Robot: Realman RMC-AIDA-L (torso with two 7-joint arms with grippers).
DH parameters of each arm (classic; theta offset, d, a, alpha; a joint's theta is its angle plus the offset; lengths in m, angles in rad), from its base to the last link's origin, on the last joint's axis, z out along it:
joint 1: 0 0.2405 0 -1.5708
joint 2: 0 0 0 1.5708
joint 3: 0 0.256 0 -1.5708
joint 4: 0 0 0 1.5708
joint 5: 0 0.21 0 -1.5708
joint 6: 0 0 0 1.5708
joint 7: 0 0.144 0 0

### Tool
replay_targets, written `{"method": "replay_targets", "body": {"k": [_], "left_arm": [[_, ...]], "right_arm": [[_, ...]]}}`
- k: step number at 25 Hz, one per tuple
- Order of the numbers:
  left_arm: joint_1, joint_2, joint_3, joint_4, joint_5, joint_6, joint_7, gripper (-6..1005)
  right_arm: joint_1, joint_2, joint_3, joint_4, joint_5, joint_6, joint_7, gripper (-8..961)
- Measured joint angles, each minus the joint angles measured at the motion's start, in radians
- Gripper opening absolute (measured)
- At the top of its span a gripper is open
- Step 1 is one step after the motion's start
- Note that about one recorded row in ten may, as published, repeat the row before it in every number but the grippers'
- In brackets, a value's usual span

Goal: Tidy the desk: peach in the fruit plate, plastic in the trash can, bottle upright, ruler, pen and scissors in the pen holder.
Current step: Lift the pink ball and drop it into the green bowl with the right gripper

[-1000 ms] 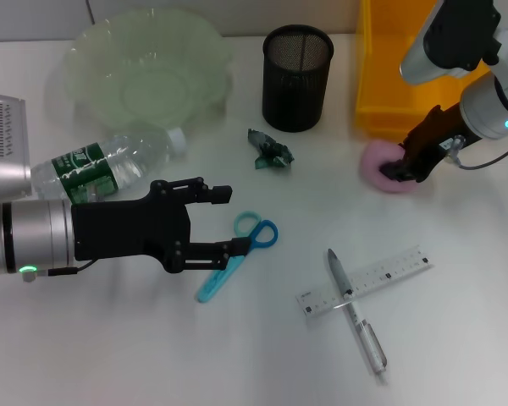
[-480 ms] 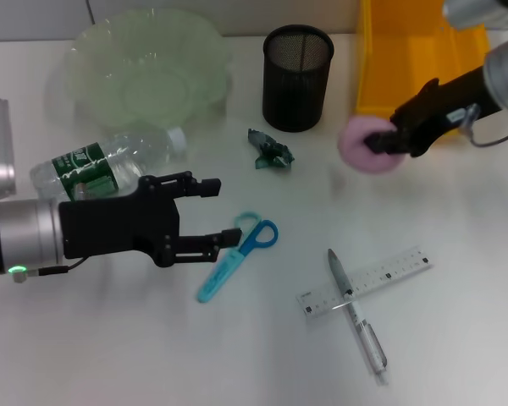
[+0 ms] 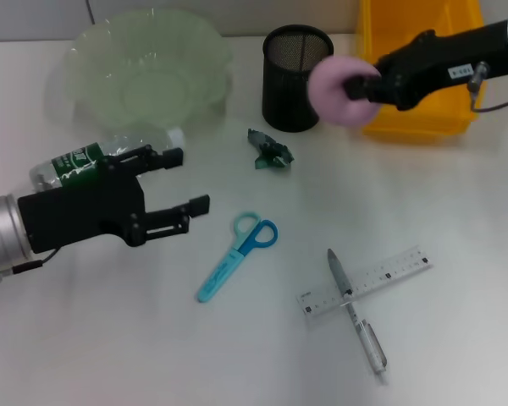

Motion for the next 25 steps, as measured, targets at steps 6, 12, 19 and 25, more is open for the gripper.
{"method": "replay_targets", "body": {"k": [6, 12, 19, 25], "left_arm": [[0.026, -0.022, -0.060, -0.010, 0.000, 0.011, 0.043, 763], [0.038, -0.034, -0.075, -0.012, 0.000, 0.020, 0.048, 761], [0.043, -0.047, -0.109, -0.017, 0.001, 0.009, 0.049, 760], [0.039, -0.047, -0.106, -0.023, 0.004, 0.011, 0.049, 758]], "right_arm": [[-0.008, 0.005, -0.005, 0.089, 0.184, 0.104, -0.117, 62], [0.078, 0.005, -0.011, 0.313, 0.385, 0.312, -0.302, 37], [0.212, 0.010, -0.038, 0.537, 0.520, 0.518, -0.454, 29], [0.304, 0.017, -0.130, 0.635, 0.662, 0.666, -0.528, 33]]}}
